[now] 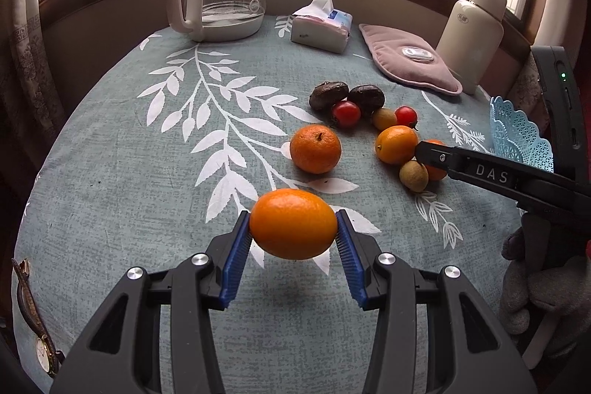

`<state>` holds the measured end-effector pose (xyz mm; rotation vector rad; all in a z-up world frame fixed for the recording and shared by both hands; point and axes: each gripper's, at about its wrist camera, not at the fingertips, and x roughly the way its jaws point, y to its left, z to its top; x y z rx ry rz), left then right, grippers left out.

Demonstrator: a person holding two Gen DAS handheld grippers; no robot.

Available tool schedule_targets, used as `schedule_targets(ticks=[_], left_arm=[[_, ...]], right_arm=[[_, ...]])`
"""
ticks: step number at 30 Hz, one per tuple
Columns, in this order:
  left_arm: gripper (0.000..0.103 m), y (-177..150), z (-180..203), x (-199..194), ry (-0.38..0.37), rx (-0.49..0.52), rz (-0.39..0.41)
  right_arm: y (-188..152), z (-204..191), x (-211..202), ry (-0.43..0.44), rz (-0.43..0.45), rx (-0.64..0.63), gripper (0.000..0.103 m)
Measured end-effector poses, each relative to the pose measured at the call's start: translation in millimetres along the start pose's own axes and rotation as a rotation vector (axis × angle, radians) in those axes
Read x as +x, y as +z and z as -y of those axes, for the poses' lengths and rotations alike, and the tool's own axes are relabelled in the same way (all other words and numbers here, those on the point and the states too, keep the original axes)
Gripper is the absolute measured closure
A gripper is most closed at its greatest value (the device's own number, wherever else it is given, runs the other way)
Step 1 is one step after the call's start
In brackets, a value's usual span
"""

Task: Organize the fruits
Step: 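Close the right gripper on a tangerine and lift it while the left holds the orange, then carry the tangerine into the blue basket and open the right gripper while the left holds the orange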

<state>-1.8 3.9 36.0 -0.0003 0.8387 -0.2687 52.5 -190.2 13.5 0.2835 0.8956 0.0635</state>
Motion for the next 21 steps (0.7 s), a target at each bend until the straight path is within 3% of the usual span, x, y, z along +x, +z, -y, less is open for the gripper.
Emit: schedule_targets(ticks=[6,21], left_arm=[[0.057,0.2,1.5,-0.2,-0.001,0.003,-0.002],[0.057,1.6,12.8,-8.5,-0.004,0.028,0.010]], right_arm=[[0.2,-0.9,-1.2,0.010,-0.006,-0.004,0.062],[-7.0,6.8,-37.5,0.001,0.064,0.020,0.062]])
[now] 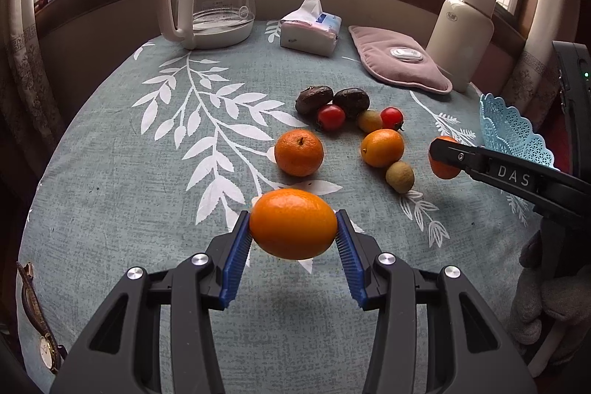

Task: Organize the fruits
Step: 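Carry the tangerine into the blue basket and open the right gripper while the left holds the orange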

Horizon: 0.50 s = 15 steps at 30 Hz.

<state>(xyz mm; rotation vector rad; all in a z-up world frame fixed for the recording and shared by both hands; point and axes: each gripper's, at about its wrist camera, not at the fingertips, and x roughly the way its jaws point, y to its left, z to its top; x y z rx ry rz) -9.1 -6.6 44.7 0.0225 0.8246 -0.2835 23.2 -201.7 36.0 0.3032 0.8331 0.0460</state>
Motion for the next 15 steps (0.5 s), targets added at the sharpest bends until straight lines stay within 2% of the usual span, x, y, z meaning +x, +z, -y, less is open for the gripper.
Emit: schedule_targets(ticks=[8,15], left_arm=[[0.057,1.4,8.0,-6.2,0.000,0.018,0.009],[0.057,1.8,15.8,-10.1,-0.007,0.033,0.013]], right_arm=[[5.1,19.6,-33.3,-0.012,0.069,0.054,0.062],[6.2,51.8,-58.2,-0.052,0.118,0.114,0.062]])
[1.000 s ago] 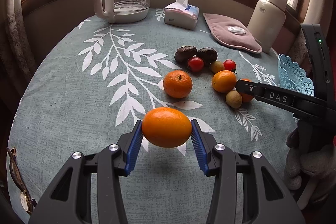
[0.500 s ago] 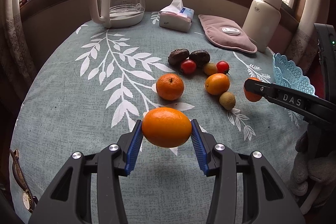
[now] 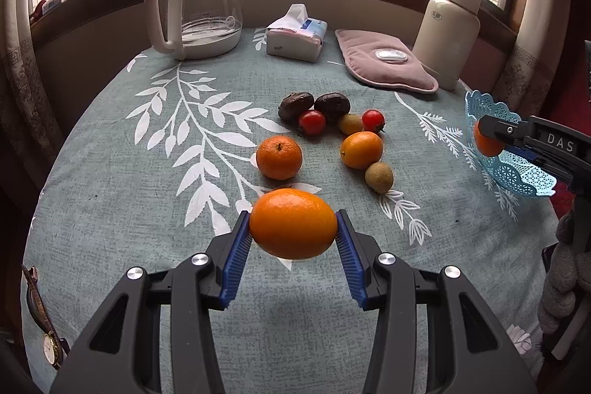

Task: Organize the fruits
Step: 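Carry the tangerine into the blue basket and open the right gripper while the left holds the orange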

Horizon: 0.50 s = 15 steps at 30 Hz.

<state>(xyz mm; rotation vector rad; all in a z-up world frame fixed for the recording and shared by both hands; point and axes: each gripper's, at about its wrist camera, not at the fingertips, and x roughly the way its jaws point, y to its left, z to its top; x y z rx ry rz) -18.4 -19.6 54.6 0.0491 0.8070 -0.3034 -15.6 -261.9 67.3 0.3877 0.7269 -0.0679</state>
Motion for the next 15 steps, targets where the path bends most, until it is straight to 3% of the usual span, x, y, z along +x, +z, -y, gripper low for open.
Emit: schedule_targets(ticks=[15], left_arm=[[0.057,-0.2,19.8,-3.0,0.005,0.036,0.000]], right_arm=[[-2.9,89.2,-31.0,-0.129,0.053,0.148,0.062]])
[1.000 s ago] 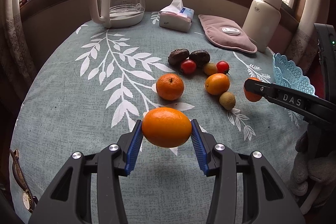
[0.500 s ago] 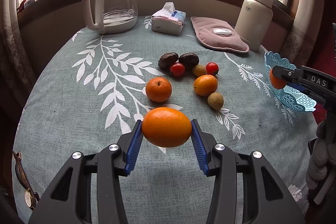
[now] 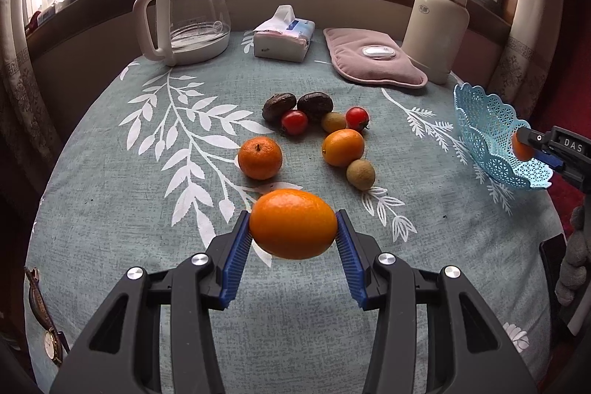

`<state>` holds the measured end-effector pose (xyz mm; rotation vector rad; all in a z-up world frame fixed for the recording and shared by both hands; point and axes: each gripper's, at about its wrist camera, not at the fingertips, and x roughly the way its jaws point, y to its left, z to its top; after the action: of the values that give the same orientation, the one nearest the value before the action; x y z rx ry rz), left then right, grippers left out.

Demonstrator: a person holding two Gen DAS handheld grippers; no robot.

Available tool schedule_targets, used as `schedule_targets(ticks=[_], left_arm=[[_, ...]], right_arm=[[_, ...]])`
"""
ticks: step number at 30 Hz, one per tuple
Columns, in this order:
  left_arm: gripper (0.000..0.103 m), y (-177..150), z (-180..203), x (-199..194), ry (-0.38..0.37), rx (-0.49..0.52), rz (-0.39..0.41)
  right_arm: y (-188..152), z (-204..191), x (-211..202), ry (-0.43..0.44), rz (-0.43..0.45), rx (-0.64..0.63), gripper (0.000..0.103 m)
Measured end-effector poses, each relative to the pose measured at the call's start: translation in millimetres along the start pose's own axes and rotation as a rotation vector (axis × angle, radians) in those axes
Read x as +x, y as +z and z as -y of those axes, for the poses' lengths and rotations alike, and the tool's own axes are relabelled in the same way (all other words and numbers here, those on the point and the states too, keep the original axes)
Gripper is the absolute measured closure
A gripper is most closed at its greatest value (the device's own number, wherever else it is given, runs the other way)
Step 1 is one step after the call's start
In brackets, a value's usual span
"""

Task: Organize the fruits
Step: 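Carry the tangerine into the blue basket and open the right gripper while the left holds the orange, then lower the large orange into the blue basket and open the left gripper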

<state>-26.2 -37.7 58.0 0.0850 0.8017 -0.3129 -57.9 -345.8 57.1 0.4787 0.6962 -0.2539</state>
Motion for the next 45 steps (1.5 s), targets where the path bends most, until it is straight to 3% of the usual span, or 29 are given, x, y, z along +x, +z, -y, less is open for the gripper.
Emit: schedule_targets(ticks=[12,16,24,26,33,36,45], left_arm=[[0.057,0.9,19.2,-0.9,0.003,0.030,-0.002],[0.057,2.9,24.8,-2.6,0.006,0.039,0.004],[0.057,9.8,44.2,-4.4,-0.004,0.071,0.014],[0.057,13.1,51.3,-5.3,-0.009,0.083,0.020],[0.057,27.9,84.1,-2.0,-0.059,0.131,0.023],[0.057,35.8,101.6,2.7,-0.082,0.153,0.025],[0.057,59.6,153.7,23.7,-0.144,0.209,0.012]], right_arm=[[-3.7,27.7,5.7,-0.052,-0.014,0.012,0.061],[-0.9,30.7,-0.3,-0.057,0.014,0.013,0.045],[4.9,35.1,-9.0,-0.043,0.046,0.023,0.040],[7.3,37.6,-12.6,-0.040,0.060,0.032,0.032],[21.3,48.4,-28.3,-0.020,0.120,0.077,0.031],[25.7,53.3,-35.6,-0.019,0.151,0.091,0.026],[27.4,62.6,-41.8,-0.054,0.180,0.082,0.021]])
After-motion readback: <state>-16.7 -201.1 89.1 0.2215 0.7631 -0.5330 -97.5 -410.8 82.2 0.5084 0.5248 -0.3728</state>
